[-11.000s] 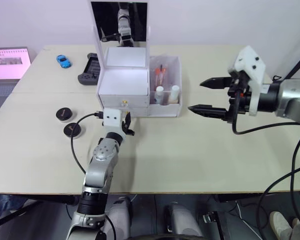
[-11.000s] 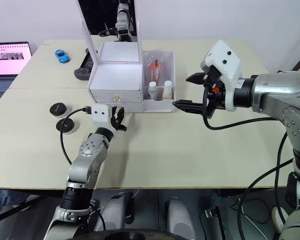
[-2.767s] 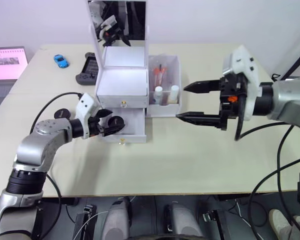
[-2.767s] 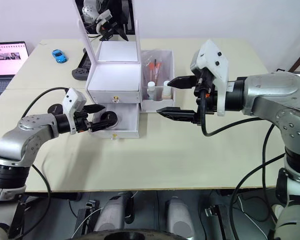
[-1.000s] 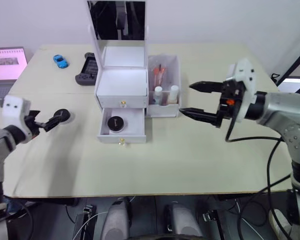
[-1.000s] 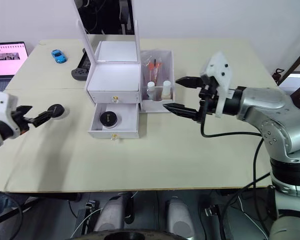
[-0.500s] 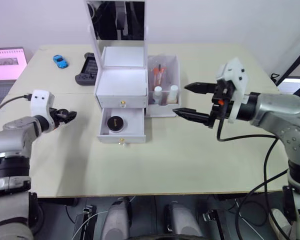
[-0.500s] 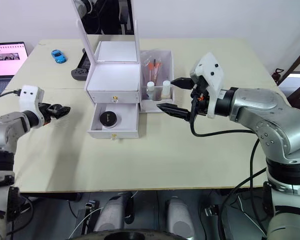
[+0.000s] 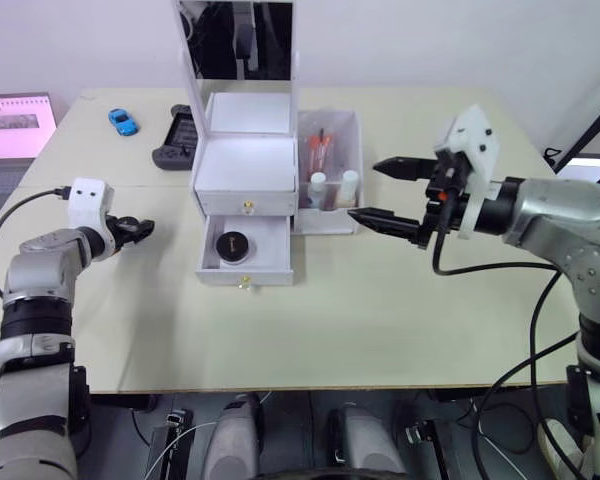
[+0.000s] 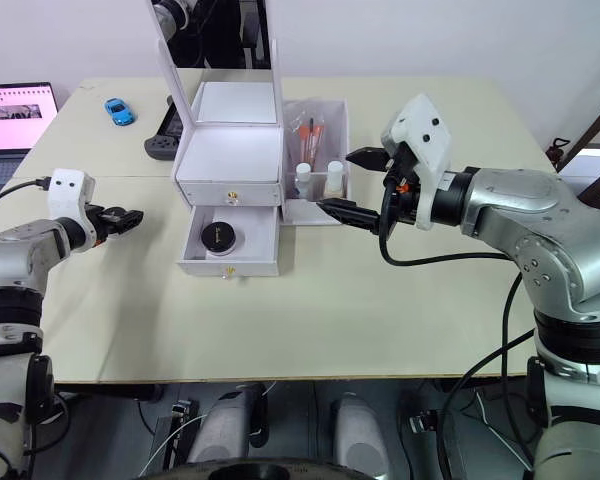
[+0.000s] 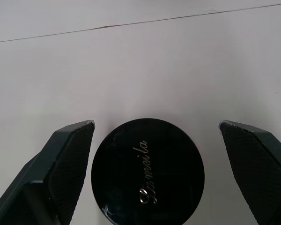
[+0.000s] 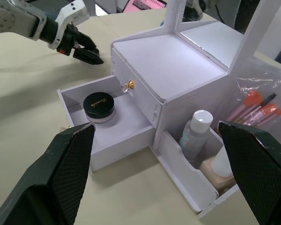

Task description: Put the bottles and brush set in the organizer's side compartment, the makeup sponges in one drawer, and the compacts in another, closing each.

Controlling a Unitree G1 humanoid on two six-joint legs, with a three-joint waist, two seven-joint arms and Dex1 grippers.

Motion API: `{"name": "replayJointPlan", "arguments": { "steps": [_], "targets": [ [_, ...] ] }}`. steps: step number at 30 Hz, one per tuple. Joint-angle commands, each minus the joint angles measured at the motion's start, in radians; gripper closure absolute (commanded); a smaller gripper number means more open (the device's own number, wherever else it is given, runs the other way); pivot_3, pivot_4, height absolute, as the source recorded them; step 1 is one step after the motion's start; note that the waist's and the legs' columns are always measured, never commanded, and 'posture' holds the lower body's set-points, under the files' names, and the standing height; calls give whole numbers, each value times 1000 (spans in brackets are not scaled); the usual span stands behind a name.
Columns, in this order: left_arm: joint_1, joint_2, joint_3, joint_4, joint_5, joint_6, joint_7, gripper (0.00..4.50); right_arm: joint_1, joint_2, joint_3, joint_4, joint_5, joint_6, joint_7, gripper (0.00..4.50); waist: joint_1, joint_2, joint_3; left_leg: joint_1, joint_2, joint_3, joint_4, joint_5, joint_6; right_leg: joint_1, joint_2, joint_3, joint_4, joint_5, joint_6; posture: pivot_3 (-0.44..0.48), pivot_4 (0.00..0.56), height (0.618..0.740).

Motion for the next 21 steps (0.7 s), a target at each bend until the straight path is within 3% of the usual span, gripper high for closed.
{"name": "replayJointPlan", "arguments": {
  "steps": [1, 5, 8, 10, 16, 21],
  "targets": [
    [2, 13, 16, -40, 1, 29, 7, 28, -25, -12, -6, -9, -8, -6, -2, 0, 0, 0, 0, 0, 0, 0, 0, 0, 0, 0, 0, 0, 0, 0, 0, 0, 150, 740],
    [19, 1, 14, -77, -1, 98, 23, 28, -36, -6, -3, -1, 6, 17, 0, 0, 0, 0, 0, 0, 0, 0, 0, 0, 0, 0, 0, 0, 0, 0, 0, 0, 150, 740],
    [21, -7, 25, -87, -5, 119, 42, 850, -47, 3, 3, 5, -5, 18, -9, 0, 0, 0, 0, 0, 0, 0, 0, 0, 0, 0, 0, 0, 0, 0, 0, 0, 150, 740],
    [19, -10, 25, -86, -2, 121, 47, 1767, -51, 5, 6, 8, -8, 17, -11, 0, 0, 0, 0, 0, 0, 0, 0, 0, 0, 0, 0, 0, 0, 0, 0, 0, 150, 740],
    [-5, -8, 41, -98, -11, 80, 44, 1830, -50, 1, 13, 15, -19, 11, -13, 0, 0, 0, 0, 0, 0, 0, 0, 0, 0, 0, 0, 0, 0, 0, 0, 0, 150, 740],
    [-12, 13, 67, -204, -56, 34, -30, 1830, -49, -1, 11, 20, -26, 7, -10, 0, 1, 0, 0, 0, 0, 0, 0, 0, 0, 0, 0, 0, 0, 0, 0, 0, 150, 740]
  ]
}}
